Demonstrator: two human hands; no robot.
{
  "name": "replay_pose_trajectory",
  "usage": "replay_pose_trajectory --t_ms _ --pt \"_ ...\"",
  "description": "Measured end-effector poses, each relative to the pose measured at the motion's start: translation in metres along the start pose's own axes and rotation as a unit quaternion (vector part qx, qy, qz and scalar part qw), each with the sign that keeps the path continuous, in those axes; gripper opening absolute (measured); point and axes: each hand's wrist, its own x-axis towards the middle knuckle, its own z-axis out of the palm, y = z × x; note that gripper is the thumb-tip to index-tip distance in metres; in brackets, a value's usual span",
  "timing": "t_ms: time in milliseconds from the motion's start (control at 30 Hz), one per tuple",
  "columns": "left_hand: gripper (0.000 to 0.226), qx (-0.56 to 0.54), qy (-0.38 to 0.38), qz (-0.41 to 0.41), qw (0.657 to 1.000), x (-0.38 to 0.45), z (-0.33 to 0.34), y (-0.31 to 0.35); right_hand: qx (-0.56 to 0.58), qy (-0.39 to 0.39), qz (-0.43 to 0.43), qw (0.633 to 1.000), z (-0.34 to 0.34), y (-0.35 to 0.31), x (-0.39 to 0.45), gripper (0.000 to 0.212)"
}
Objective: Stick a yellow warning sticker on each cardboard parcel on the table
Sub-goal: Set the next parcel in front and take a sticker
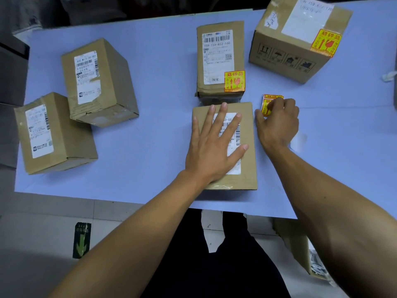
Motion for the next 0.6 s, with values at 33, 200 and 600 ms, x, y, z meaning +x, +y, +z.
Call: replay_pose_trajectory --t_ms 33,200,600 --pt "0.071 -0.002 0.002 0.000 1.000 0.000 0.001 0.000 -0.001 0.002 0.004 1.000 0.000 -0.001 0.000 0.039" --pt "0.071 -0.004 0.003 -0.001 1.000 0.000 0.000 0.000 -0.008 0.019 -0.010 1.000 -0.003 -0.002 -0.010 0.034" --pt "0.072 -0.018 -0.001 -0.004 1.000 -0.001 0.000 -0.001 -0.098 0.020 -0.084 0.991 -0.007 0.001 -0.005 0.024"
